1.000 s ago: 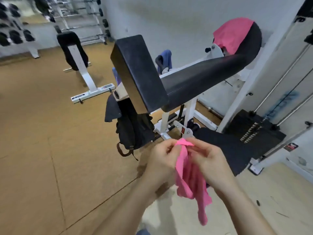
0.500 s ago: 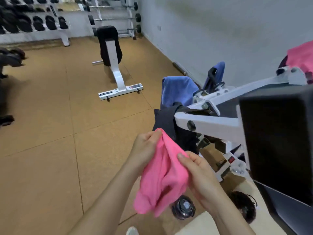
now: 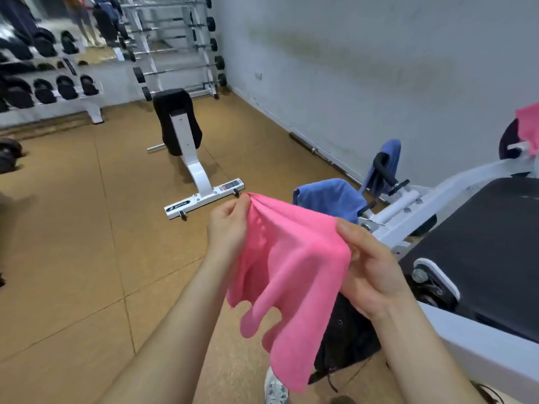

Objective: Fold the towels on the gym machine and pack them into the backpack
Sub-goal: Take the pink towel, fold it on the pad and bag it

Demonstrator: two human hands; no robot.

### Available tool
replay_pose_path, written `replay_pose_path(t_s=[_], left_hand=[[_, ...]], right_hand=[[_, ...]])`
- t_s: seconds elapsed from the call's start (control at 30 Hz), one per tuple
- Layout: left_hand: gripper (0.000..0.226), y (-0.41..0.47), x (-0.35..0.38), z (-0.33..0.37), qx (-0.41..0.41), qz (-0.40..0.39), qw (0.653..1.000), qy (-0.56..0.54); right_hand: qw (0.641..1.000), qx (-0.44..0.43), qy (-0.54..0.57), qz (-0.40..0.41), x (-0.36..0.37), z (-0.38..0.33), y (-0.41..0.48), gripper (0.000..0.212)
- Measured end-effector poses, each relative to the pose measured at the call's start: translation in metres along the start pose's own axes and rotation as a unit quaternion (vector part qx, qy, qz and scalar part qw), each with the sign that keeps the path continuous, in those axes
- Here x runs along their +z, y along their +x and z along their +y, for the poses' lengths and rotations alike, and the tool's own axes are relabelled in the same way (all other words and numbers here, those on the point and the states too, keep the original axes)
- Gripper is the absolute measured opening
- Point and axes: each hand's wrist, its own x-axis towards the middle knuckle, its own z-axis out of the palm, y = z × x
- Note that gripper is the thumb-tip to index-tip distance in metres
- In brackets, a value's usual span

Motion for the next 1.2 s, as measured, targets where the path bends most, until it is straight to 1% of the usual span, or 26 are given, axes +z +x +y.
replay_pose_path(t_s=[0.03, 0.07, 0.1, 0.13, 0.17, 0.23, 0.27, 0.33, 0.4, 0.43, 0.53, 0.67, 0.73, 0.77, 0.8, 0.83, 0.87, 0.9, 0.97, 1.0, 1.03, 1.07, 1.1, 1.13, 1.17, 1.2], left_hand=[[0.023, 0.016, 0.008, 0.003, -0.009, 0.008, 1.000, -0.016], [0.020, 0.034, 0.015, 0.004, -0.017, 0.012, 1.000, -0.017], [0.023, 0.052, 0.024, 0.005, -0.022, 0.012, 1.000, -0.008], [0.025, 0.072, 0.032, 0.006, -0.029, 0.013, 1.000, -0.001], [0.023, 0.091, 0.041, 0.008, -0.036, 0.013, 0.999, 0.004], [0.013, 0.128, 0.059, 0.015, -0.058, 0.007, 0.998, 0.012], [0.012, 0.147, 0.067, 0.018, -0.071, -0.003, 0.997, 0.019], [0.022, 0.180, 0.085, 0.018, -0.067, -0.049, 0.995, 0.059], [0.041, 0.206, 0.106, 0.019, -0.019, -0.114, 0.989, 0.097], [0.042, 0.217, 0.118, 0.022, 0.005, -0.149, 0.982, 0.113], [0.027, 0.245, 0.157, 0.031, 0.023, -0.259, 0.958, 0.124], [0.031, 0.282, 0.216, 0.030, 0.043, -0.406, 0.903, 0.134], [0.035, 0.306, 0.243, 0.023, 0.038, -0.438, 0.888, 0.137], [0.034, 0.319, 0.253, 0.018, 0.042, -0.449, 0.882, 0.138], [0.029, 0.338, 0.266, 0.010, 0.061, -0.462, 0.873, 0.143], [0.021, 0.351, 0.274, 0.005, 0.103, -0.454, 0.872, 0.153], [0.021, 0.360, 0.277, 0.005, 0.156, -0.434, 0.873, 0.160], [0.026, 0.374, 0.282, 0.006, 0.205, -0.436, 0.861, 0.162], [0.029, 0.410, 0.293, 0.013, 0.287, -0.480, 0.816, 0.147], [0.025, 0.427, 0.297, 0.018, 0.292, -0.516, 0.792, 0.148], [0.017, 0.440, 0.302, 0.024, 0.270, -0.567, 0.763, 0.152], [0.008, 0.452, 0.306, 0.029, 0.210, -0.631, 0.730, 0.158], [0.017, 0.464, 0.312, 0.031, 0.136, -0.691, 0.691, 0.164], [0.032, 0.475, 0.317, 0.033, 0.076, -0.736, 0.652, 0.169], [0.038, 0.485, 0.323, 0.035, 0.054, -0.757, 0.627, 0.176], [0.035, 0.491, 0.333, 0.036, 0.060, -0.760, 0.623, 0.175]], right_hand=[[1.000, -0.012, 0.018, 0.007, -0.004, -0.005, 0.017, 0.043], [0.999, -0.030, 0.029, 0.012, -0.008, -0.008, 0.035, 0.052], [0.998, -0.049, 0.032, 0.019, -0.009, -0.013, 0.054, 0.060], [0.997, -0.068, 0.038, 0.021, -0.011, -0.018, 0.072, 0.060], [0.995, -0.082, 0.046, 0.017, -0.011, -0.027, 0.088, 0.054], [0.993, -0.111, 0.050, 0.002, -0.010, -0.049, 0.115, 0.026], [0.990, -0.130, 0.057, -0.011, -0.006, -0.064, 0.128, 0.019], [0.985, -0.169, 0.033, 0.007, -0.005, -0.097, 0.157, 0.020], [0.977, -0.200, -0.032, 0.059, -0.016, -0.134, 0.184, 0.021], [0.971, -0.213, -0.062, 0.085, -0.022, -0.152, 0.194, 0.022], [0.935, -0.245, -0.167, 0.196, -0.048, -0.199, 0.214, 0.021], [0.879, -0.275, -0.250, 0.300, -0.078, -0.233, 0.221, 0.019], [0.857, -0.265, -0.284, 0.340, -0.085, -0.236, 0.225, 0.018], [0.842, -0.262, -0.303, 0.362, -0.086, -0.236, 0.231, 0.016], [0.818, -0.271, -0.315, 0.398, -0.089, -0.236, 0.241, 0.014], [0.798, -0.280, -0.320, 0.426, -0.089, -0.233, 0.247, 0.012], [0.781, -0.290, -0.327, 0.447, -0.088, -0.231, 0.251, 0.010], [0.752, -0.302, -0.331, 0.484, -0.090, -0.227, 0.259, 0.009], [0.679, -0.309, -0.346, 0.569, -0.096, -0.222, 0.278, 0.011], [0.645, -0.296, -0.365, 0.602, -0.097, -0.219, 0.285, 0.013], [0.611, -0.280, -0.382, 0.634, -0.097, -0.217, 0.288, 0.015], [0.584, -0.267, -0.391, 0.659, -0.097, -0.216, 0.288, 0.016], [0.569, -0.253, -0.397, 0.675, -0.096, -0.215, 0.285, 0.016], [0.567, -0.233, -0.399, 0.682, -0.096, -0.214, 0.283, 0.014], [0.578, -0.206, -0.398, 0.682, -0.094, -0.212, 0.282, 0.012], [0.597, -0.175, -0.390, 0.679, -0.094, -0.210, 0.281, 0.010]])
